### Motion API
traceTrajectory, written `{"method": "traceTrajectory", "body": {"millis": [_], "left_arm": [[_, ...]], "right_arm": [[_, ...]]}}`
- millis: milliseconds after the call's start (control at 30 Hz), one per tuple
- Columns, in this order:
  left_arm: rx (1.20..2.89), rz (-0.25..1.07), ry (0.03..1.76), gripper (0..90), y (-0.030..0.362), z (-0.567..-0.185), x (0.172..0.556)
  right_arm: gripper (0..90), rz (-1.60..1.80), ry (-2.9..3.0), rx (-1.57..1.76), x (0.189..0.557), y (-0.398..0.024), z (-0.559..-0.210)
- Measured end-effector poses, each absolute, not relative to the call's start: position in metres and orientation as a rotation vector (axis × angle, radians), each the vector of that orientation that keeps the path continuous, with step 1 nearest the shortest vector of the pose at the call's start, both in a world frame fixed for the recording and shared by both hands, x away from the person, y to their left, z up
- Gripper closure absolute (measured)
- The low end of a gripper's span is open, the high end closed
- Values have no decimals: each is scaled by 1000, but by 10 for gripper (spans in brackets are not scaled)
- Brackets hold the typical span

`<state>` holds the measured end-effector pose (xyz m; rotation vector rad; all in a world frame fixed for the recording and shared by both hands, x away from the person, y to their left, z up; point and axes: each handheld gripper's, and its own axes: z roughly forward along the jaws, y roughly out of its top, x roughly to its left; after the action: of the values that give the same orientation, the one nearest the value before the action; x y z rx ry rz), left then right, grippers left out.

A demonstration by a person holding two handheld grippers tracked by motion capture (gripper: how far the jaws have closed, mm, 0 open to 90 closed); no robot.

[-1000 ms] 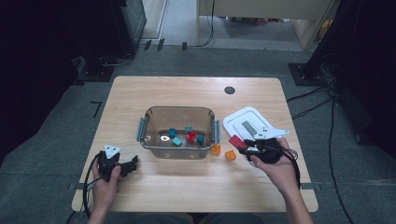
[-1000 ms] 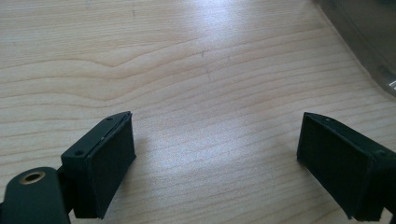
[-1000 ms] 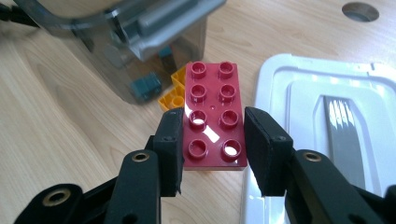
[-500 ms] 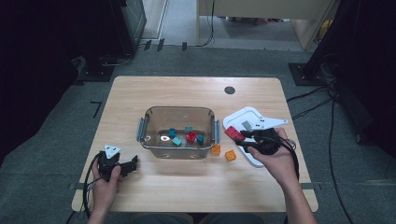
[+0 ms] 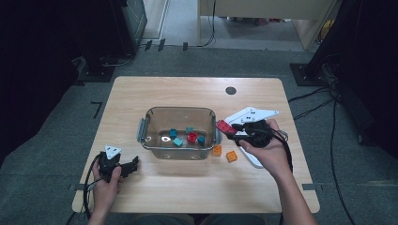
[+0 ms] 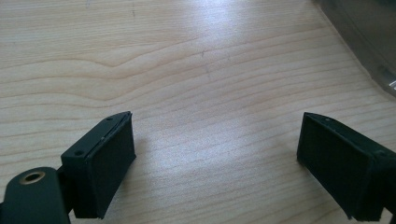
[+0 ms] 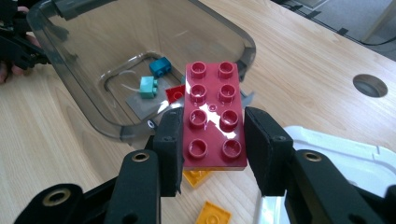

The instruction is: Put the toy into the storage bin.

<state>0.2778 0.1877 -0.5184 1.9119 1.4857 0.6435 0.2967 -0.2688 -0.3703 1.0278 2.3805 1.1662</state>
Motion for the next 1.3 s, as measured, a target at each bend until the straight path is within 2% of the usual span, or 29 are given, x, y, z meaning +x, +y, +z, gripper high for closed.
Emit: {"method": "traceTrajectory", "body": {"millis": [600,1300], "left_arm": [[1914,642,1486,111,188,-518,278],[1913,643,1485,111,188,-518,278]], "right_arm": [[605,1186,2433,965,314,-232,-367],[605,1155,2531,901,336,-184,-381]]}}
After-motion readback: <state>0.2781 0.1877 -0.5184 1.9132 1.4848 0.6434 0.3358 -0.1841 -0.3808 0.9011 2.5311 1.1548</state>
